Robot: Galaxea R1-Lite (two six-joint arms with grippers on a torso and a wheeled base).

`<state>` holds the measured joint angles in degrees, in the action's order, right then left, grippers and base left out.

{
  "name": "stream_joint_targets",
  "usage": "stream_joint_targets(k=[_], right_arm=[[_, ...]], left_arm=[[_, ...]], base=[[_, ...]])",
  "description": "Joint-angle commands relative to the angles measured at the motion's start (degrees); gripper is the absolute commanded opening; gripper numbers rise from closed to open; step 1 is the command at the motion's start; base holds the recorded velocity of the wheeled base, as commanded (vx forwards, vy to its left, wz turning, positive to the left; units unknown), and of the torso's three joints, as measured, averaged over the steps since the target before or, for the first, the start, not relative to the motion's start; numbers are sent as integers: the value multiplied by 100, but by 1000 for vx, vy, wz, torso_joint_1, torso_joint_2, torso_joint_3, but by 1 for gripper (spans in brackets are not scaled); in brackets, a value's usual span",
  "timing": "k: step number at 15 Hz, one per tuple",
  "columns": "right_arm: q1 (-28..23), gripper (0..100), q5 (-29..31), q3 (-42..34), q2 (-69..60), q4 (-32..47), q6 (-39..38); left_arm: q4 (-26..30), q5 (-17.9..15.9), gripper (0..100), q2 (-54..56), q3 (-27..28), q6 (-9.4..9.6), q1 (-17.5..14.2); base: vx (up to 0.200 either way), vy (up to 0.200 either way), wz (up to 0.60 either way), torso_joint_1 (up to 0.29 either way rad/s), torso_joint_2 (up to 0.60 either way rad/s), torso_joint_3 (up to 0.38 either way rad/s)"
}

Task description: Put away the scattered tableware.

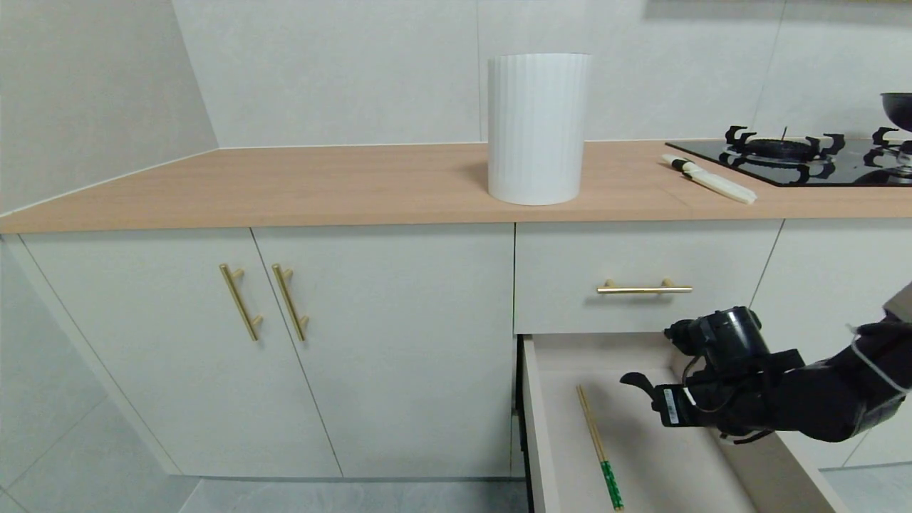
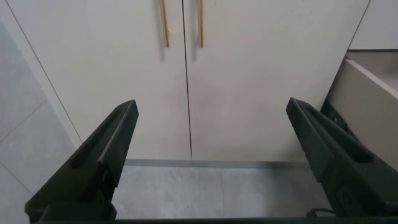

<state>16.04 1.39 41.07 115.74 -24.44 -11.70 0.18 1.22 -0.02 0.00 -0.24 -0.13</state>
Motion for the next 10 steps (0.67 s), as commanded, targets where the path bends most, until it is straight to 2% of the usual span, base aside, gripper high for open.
stream_joint_targets(k=[1, 5, 10], right_arm=[[22, 0, 19, -161, 1083, -623, -16], [101, 0, 248, -205, 1768, -746, 151], [110, 0, 406, -170, 1865, -773, 168]], left_arm=[[-1, 1, 100, 2, 0, -2, -4], [-1, 1, 100, 2, 0, -2, -4], [-1, 1, 100, 2, 0, -2, -4]], base=[[0, 0, 0, 0, 0, 0], [0, 0, 0, 0, 0, 0], [0, 0, 0, 0, 0, 0]])
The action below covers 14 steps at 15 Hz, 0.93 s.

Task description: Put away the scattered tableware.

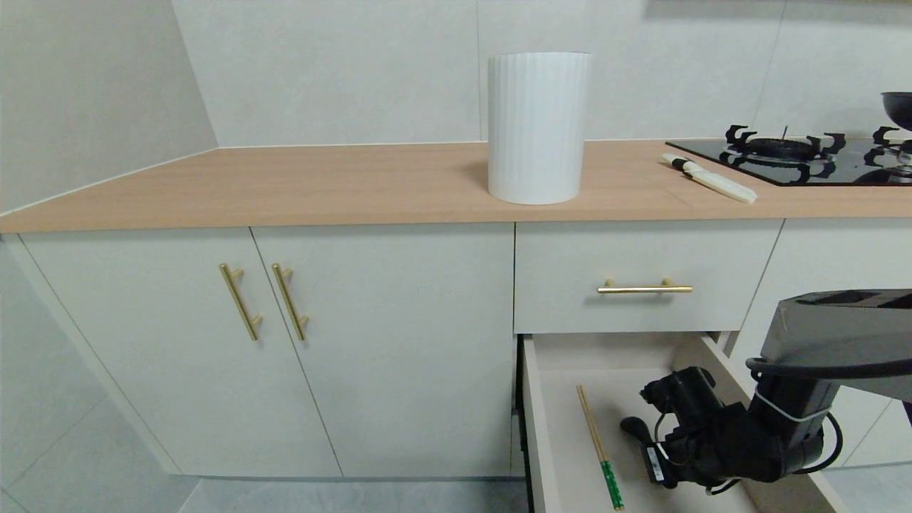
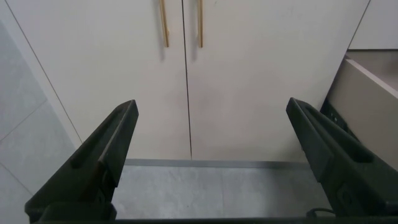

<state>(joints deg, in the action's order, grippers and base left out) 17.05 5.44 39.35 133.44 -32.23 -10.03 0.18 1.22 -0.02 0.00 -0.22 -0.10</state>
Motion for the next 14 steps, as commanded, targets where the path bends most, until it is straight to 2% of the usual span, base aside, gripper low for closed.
stream_joint_targets(k=[1, 9, 10, 14], right_arm=[[8, 0, 10, 2, 95, 6, 1], [17, 0, 151, 11, 156, -2, 1], [17, 100, 151, 11, 156, -2, 1], [17, 100, 151, 11, 156, -2, 1]], left_arm=[[-1, 1, 100, 2, 0, -4, -8], [-1, 1, 100, 2, 0, -4, -8], [-1, 1, 100, 2, 0, -4, 1], [-1, 1, 100, 2, 0, -4, -8]], base=[[0, 0, 0, 0, 0, 0], [0, 0, 0, 0, 0, 0], [0, 0, 0, 0, 0, 0], [0, 0, 0, 0, 0, 0]])
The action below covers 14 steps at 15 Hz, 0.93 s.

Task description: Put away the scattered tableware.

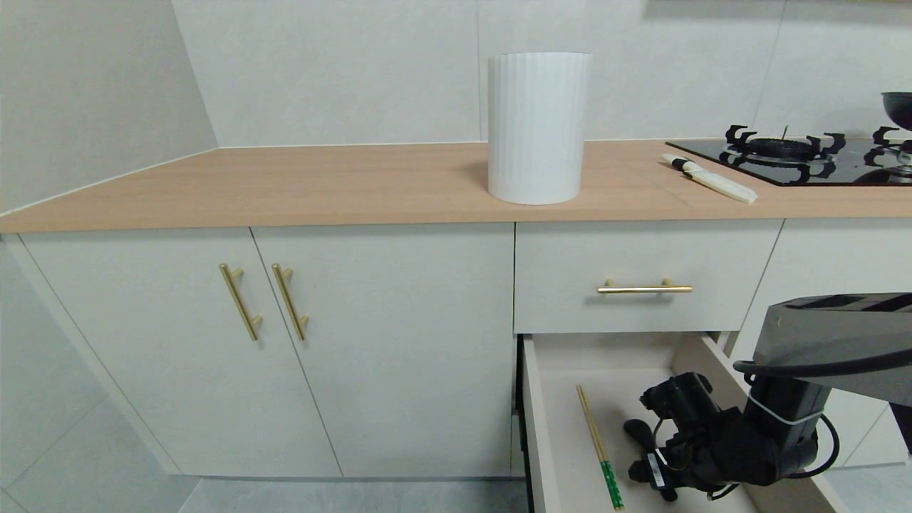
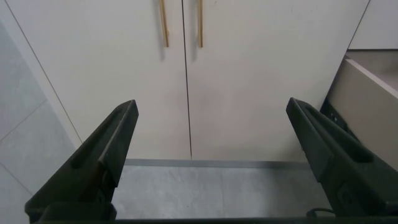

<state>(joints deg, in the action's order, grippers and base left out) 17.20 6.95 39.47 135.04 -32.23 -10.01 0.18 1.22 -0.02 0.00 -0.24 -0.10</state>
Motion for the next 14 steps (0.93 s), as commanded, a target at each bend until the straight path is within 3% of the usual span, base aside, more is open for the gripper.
stream_joint_targets(k=[1, 8, 11, 14], right_arm=[[3, 100, -1, -1, -4, -2, -1], [-24, 100, 8, -63, -364, -2, -80], [-33, 100, -62, -370, -1963, 252, -124], [38, 100, -88, -230, -3756, 1580, -107]], left_arm=[[-1, 1, 100, 2, 0, -2, 1], [-1, 1, 100, 2, 0, -2, -8], [-1, 1, 100, 2, 0, -2, 1], [-1, 1, 100, 2, 0, -2, -8]], base=[[0, 0, 0, 0, 0, 0], [0, 0, 0, 0, 0, 0], [0, 0, 0, 0, 0, 0], [0, 0, 0, 0, 0, 0]])
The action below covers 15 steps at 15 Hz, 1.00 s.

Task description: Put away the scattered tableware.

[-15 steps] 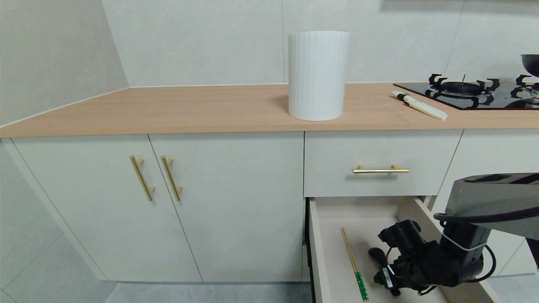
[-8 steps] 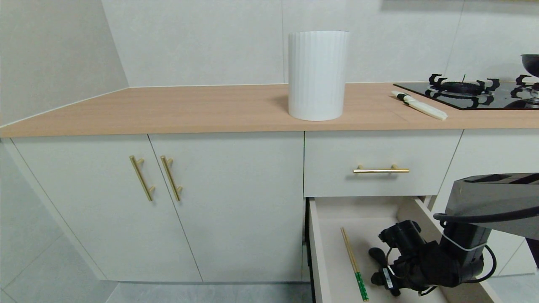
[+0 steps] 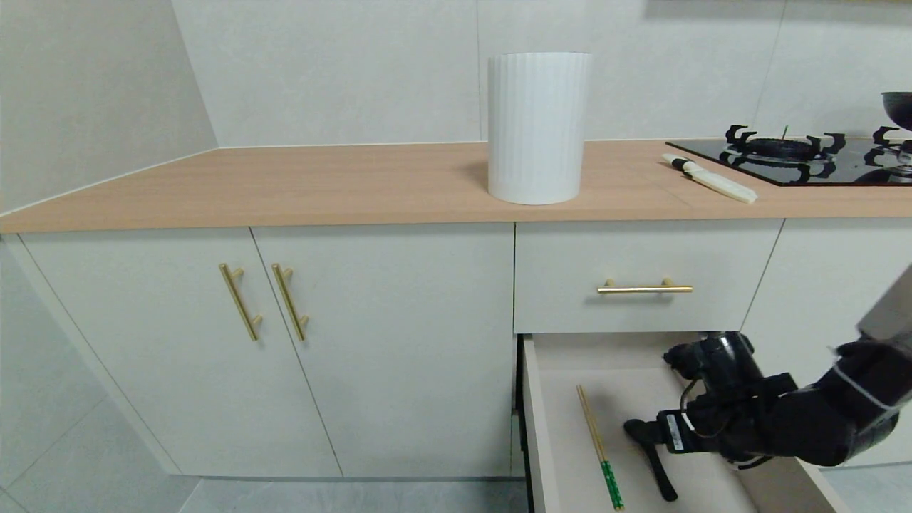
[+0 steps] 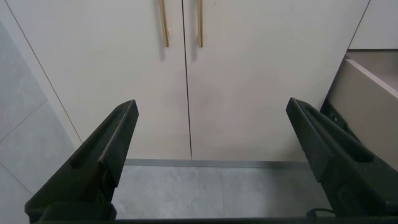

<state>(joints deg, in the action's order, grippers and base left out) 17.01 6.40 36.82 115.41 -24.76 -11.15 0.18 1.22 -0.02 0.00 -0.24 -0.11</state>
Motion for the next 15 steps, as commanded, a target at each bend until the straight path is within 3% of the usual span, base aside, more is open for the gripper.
stream_joint_targets(k=[1, 3, 11, 15], right_arm=[[92, 100, -42, 159, -2207, 1228, 8], [128, 100, -42, 335, -2638, 1826, 17], [277, 100, 2, 309, -2690, 1887, 26], [321, 100, 10, 300, -2778, 1896, 34]], left_arm=[[-1, 1, 100, 2, 0, -2, -7], [-1, 1, 100, 2, 0, 7, -7], [-1, -8, 100, 2, 0, 51, 2], [-1, -8, 100, 2, 0, 42, -7]], base=[[0, 0, 0, 0, 0, 0], [0, 0, 0, 0, 0, 0], [0, 0, 0, 0, 0, 0], [-200, 0, 0, 4, 0, -5]])
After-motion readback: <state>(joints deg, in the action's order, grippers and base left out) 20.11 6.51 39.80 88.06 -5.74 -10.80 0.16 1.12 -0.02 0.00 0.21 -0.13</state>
